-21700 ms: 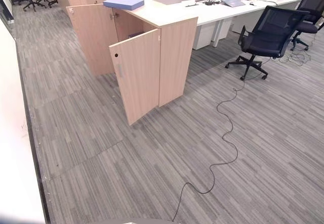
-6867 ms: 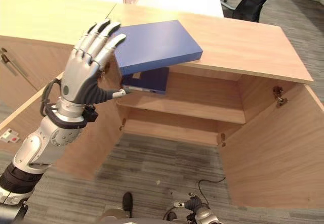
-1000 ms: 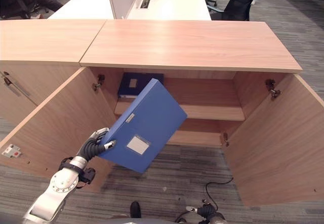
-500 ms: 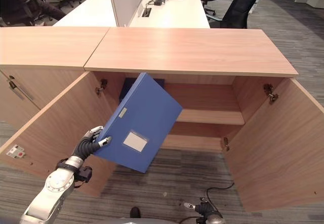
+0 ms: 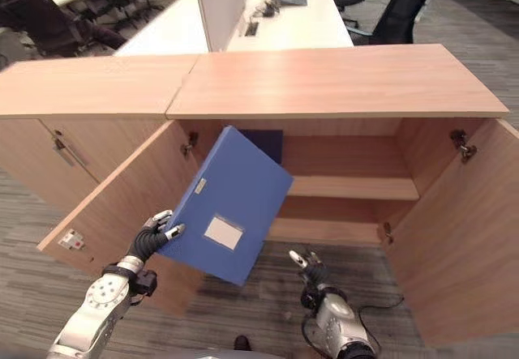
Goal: Put the empty folder in the office cabinet
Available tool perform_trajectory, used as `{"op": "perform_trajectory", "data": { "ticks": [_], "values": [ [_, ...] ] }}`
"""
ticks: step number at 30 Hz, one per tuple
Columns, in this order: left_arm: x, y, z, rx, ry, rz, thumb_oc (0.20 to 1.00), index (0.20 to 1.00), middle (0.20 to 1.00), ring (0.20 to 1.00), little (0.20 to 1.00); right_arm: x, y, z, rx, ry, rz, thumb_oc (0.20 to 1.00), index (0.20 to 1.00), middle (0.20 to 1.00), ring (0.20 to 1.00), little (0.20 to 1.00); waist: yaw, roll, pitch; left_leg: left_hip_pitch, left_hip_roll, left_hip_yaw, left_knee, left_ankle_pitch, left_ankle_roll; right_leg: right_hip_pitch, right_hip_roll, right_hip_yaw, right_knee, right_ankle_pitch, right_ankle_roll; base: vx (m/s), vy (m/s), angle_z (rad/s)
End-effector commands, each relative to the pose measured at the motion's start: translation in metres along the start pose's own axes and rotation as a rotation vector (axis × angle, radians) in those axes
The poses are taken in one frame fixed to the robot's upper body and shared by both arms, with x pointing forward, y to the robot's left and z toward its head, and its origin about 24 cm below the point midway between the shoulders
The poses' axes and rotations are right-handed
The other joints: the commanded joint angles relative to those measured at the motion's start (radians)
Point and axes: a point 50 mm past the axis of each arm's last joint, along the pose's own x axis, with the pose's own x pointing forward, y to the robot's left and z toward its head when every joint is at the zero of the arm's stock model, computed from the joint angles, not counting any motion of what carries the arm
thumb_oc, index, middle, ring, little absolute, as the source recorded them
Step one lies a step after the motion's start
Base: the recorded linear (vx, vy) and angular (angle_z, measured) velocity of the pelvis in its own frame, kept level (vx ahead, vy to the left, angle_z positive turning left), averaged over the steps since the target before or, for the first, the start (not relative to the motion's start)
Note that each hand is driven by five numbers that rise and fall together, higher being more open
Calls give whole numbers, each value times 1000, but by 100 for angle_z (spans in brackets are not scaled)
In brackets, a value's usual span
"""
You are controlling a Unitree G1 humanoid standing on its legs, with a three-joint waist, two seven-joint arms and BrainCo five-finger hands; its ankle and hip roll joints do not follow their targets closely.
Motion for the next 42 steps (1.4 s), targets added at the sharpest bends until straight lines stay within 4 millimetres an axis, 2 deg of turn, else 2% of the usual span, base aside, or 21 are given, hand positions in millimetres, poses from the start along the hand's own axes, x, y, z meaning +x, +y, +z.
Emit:
{"op": "perform_trajectory", "data": {
  "ticks": [1, 4, 8, 10, 18, 27, 29, 34, 37, 38, 42],
  "values": [
    [9, -7, 45, -94, -243, -33, 200, 200, 200, 200, 200, 8, 32, 16, 172, -89, 129, 1000, 1000, 1000, 1000, 1000, 6, -46, 4, 90, -50, -63, -4, -152, -37, 50, 79, -25, -281, 246, 8, 92, -139, 33],
    [11, -11, 46, -140, -247, -54, 200, 200, 200, 200, 200, 10, 41, 10, 206, -44, 167, 1000, 1000, 1000, 1000, 1000, 15, -52, -25, 96, -36, -55, -4, -156, -50, 113, 113, -33, -362, 235, -13, 100, -121, 28],
    [8, -12, 48, -164, -252, -69, 200, 200, 200, 200, 200, 8, 43, -1, 227, 5, 186, 1000, 1000, 1000, 1000, 1000, 19, -59, -57, 107, -20, -54, -4, -158, -61, 173, 145, -20, -437, 228, -23, 95, -79, 6],
    [8, -16, 47, -195, -248, -79, 200, 200, 200, 200, 200, 6, 49, -13, 231, 58, 208, 1000, 1000, 1000, 1000, 1000, 24, -66, -73, 117, -8, -52, -4, -158, -70, 201, 154, -9, -444, 209, -27, 100, -90, 1],
    [14, -26, 53, -205, -264, -128, 200, 200, 200, 200, 200, 3, 72, -18, 277, 88, 318, 1000, 1000, 1000, 1000, 1000, 26, -69, -85, 127, 10, -50, -4, -157, -86, 233, 164, 1, -444, 173, -38, 36, -33, 0],
    [20, -36, 56, -150, -261, -220, 200, 200, 200, 200, 200, 4, 94, 4, 172, 42, 462, 1000, 1000, 1000, 1000, 1000, 28, -75, -91, 121, 17, -50, -4, -154, -91, 239, 167, 6, -444, 164, -42, 0, 0, 0],
    [17, -34, 55, -116, -255, -237, 200, 200, 200, 200, 200, 2, 101, 17, 172, -6, 511, 1000, 1000, 1000, 1000, 1000, 30, -77, -92, 121, 19, -48, -4, -153, -92, 241, 169, 8, -444, 161, -43, 0, 0, 0],
    [13, -36, 49, -75, -226, -290, 200, 200, 200, 200, 200, 3, 108, 28, 158, -40, 549, 1000, 1000, 1000, 1000, 1000, 35, -81, -94, 123, 23, -46, -4, -155, -93, 245, 172, 13, -444, 158, -45, 0, 0, 0],
    [12, -36, 46, -43, -207, -329, 200, 200, 200, 200, 200, 5, 108, 39, 103, -71, 562, 1000, 1000, 1000, 1000, 1000, 37, -84, -95, 122, 24, -45, -4, -156, -94, 245, 173, 14, -444, 158, -44, 0, 0, 0],
    [7, -33, 42, -15, -184, -360, 200, 200, 200, 200, 200, 7, 104, 51, 30, -103, 560, 1000, 1000, 1000, 1000, 1000, 41, -83, -93, 126, 27, -44, -4, -160, -95, 249, 176, 15, -444, 156, -43, 0, 0, 0],
    [-1, -24, 38, 38, -151, -403, 200, 200, 200, 200, 200, 11, 93, 66, -60, -137, 529, 1000, 1000, 1000, 1000, 1000, 47, -87, -99, 122, 26, -45, -4, -158, -95, 245, 174, 16, -444, 158, -43, 0, 0, 0]
  ]
}}
